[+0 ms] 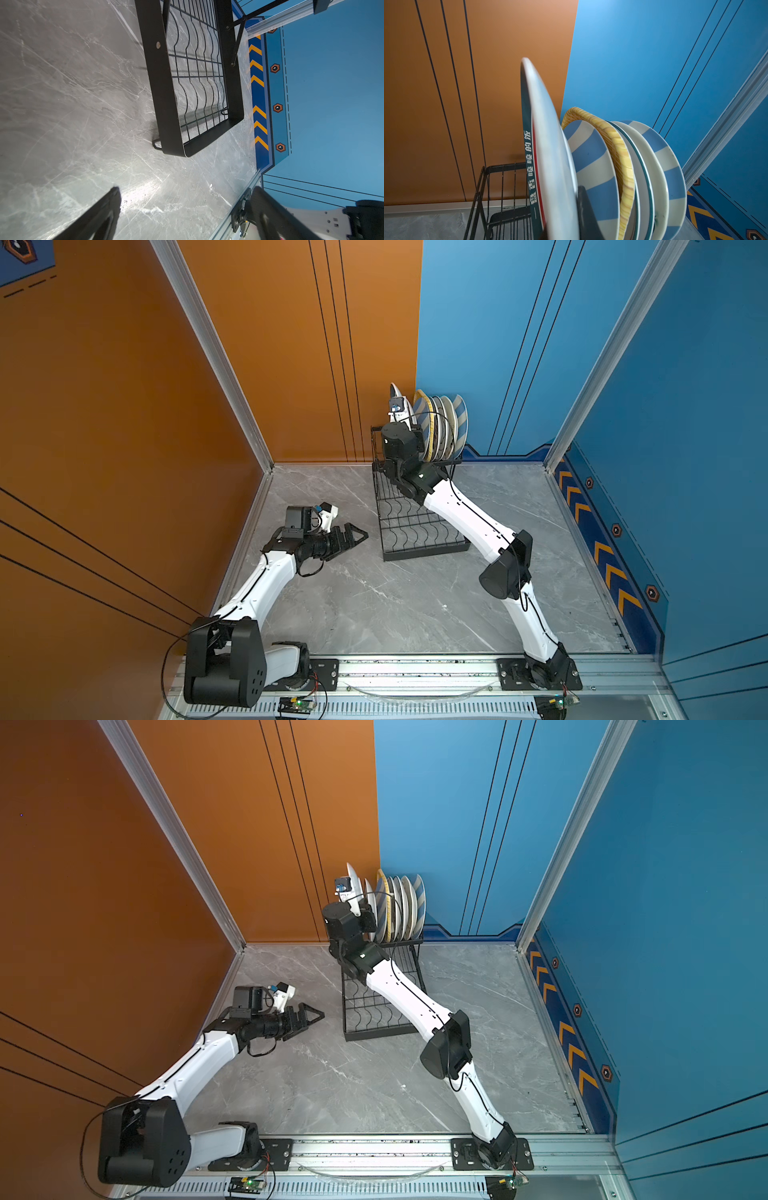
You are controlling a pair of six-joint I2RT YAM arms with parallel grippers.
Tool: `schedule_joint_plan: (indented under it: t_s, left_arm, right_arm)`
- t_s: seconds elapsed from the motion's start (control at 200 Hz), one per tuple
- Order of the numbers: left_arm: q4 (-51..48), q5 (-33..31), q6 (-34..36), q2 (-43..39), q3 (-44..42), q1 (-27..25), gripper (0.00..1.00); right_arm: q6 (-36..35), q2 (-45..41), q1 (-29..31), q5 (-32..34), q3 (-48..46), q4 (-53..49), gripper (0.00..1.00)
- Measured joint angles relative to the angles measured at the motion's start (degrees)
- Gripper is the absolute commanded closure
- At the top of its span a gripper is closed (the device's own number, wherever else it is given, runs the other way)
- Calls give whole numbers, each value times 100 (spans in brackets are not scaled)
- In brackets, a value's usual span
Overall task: Load the plates into the dish rack
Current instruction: 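Lower the green-rimmed plate into the rack slot nearest the robot with the right gripper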
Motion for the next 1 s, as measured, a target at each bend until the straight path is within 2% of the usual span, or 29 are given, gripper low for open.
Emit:
schedule_joint_plan:
  t_s: [0.731, 1.001]
  left_arm:
    - [2, -20, 0, 129, 0, 94, 2]
    - [9, -20, -2, 118, -55, 153, 2]
  right_arm:
    - [671, 254, -173, -87, 57, -85, 100]
    - [706, 254, -190, -155, 79, -131, 100]
